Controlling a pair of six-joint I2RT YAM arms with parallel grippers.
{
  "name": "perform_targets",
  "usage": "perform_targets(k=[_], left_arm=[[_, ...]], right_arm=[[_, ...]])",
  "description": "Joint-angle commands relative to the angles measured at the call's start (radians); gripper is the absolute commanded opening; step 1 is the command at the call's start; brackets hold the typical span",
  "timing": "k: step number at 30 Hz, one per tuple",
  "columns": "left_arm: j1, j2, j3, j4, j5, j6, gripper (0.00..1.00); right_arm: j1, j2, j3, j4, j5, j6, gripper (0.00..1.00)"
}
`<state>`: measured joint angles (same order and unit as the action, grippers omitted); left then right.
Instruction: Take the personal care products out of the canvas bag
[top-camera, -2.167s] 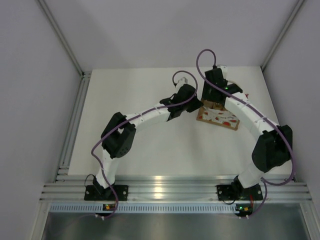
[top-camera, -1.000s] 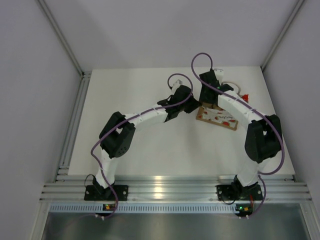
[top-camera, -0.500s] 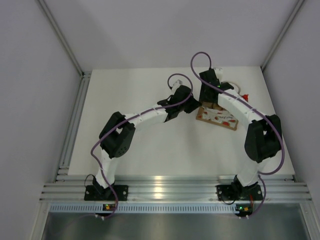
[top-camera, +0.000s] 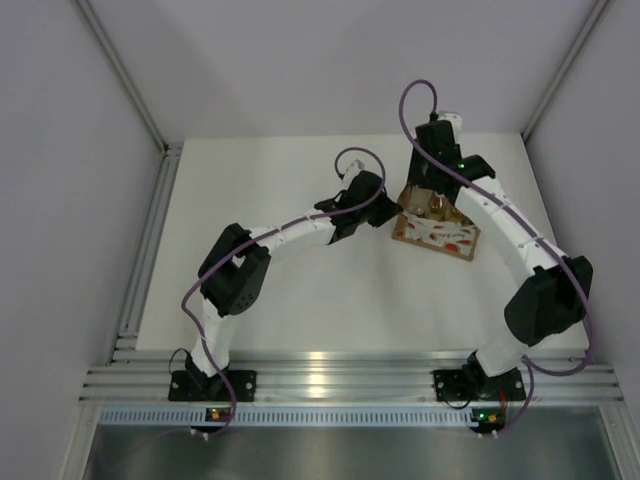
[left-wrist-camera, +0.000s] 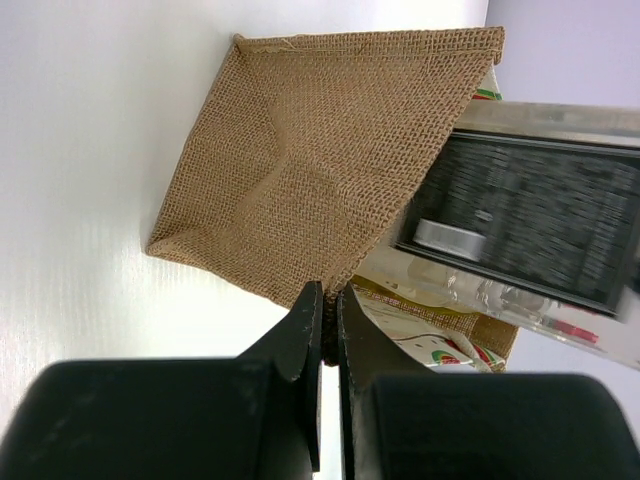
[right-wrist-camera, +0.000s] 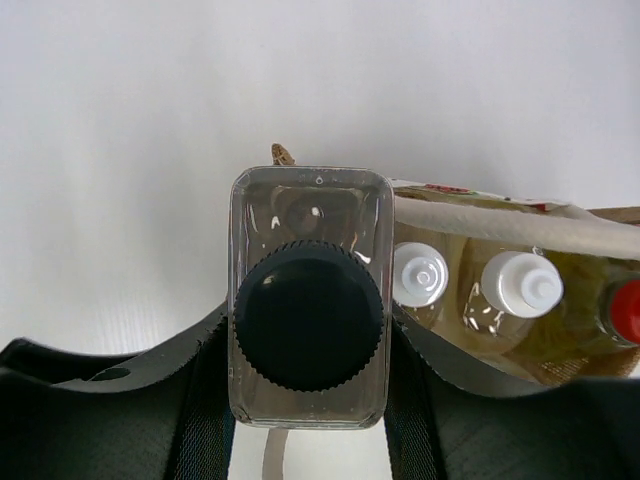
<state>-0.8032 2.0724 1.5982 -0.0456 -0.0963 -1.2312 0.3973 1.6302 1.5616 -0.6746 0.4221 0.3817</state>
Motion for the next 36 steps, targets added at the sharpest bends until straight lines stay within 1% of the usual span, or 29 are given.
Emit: perform_targets(k=[1, 3, 8, 9, 13, 16, 17, 21, 26, 29, 31, 32, 33, 34, 36], left_arm=[[0.022, -0.012, -0.023, -0.086, -0.054, 0.021, 0.0], [0.022, -0.012, -0.023, -0.088, -0.056, 0.029, 0.0], [0.022, -0.012, -0.023, -0.088, -0.059, 0.048, 0.0], [0.022, -0.012, -0.021, -0.088, -0.056, 0.058, 0.0], [0.022, -0.009, -0.017, -0.088, -0.045, 0.068, 0.0], [0.022, -0.012, -0.018, -0.088, -0.046, 0.076, 0.0], [0.022, -0.014, -0.018, -0.088, -0.046, 0.078, 0.0], [0.022, -0.02, -0.02, -0.088, -0.051, 0.088, 0.0], [0.022, -0.031, -0.017, -0.088, -0.056, 0.101, 0.0], [0.022, -0.038, -0.018, -0.088, -0.065, 0.111, 0.0], [0.022, -0.043, -0.018, -0.088, -0.066, 0.113, 0.0], [0.022, -0.043, -0.018, -0.088, -0.066, 0.114, 0.0], [0.022, -0.043, -0.018, -0.088, -0.066, 0.114, 0.0], [0.022, -0.044, -0.017, -0.088, -0.066, 0.116, 0.0], [0.022, -0.041, -0.015, -0.088, -0.068, 0.121, 0.0]], right_arm=[[0.011, -0.159, 0.107, 0.07, 0.02, -0.04, 0.0], [0.014, -0.182, 0.11, 0.057, 0.0, -0.058, 0.0], [0.041, -0.303, 0.095, 0.035, -0.035, -0.09, 0.0], [0.055, -0.34, 0.091, 0.032, -0.08, -0.116, 0.0], [0.107, -0.437, 0.016, 0.035, -0.169, -0.168, 0.0], [0.162, -0.51, -0.043, 0.032, -0.227, -0.171, 0.0], [0.196, -0.527, -0.055, 0.026, -0.23, -0.167, 0.0], [0.253, -0.616, -0.129, 0.001, -0.255, -0.139, 0.0], [0.313, -0.676, -0.196, -0.025, -0.247, -0.115, 0.0], [0.343, -0.694, -0.245, -0.017, -0.318, -0.115, 0.0], [0.373, -0.705, -0.314, 0.042, -0.368, -0.116, 0.0], [0.414, -0.716, -0.349, 0.082, -0.378, -0.115, 0.0], [0.437, -0.734, -0.417, 0.163, -0.376, -0.115, 0.0], [0.461, -0.742, -0.448, 0.2, -0.364, -0.113, 0.0], [0.555, -0.756, -0.529, 0.266, -0.287, -0.116, 0.0]])
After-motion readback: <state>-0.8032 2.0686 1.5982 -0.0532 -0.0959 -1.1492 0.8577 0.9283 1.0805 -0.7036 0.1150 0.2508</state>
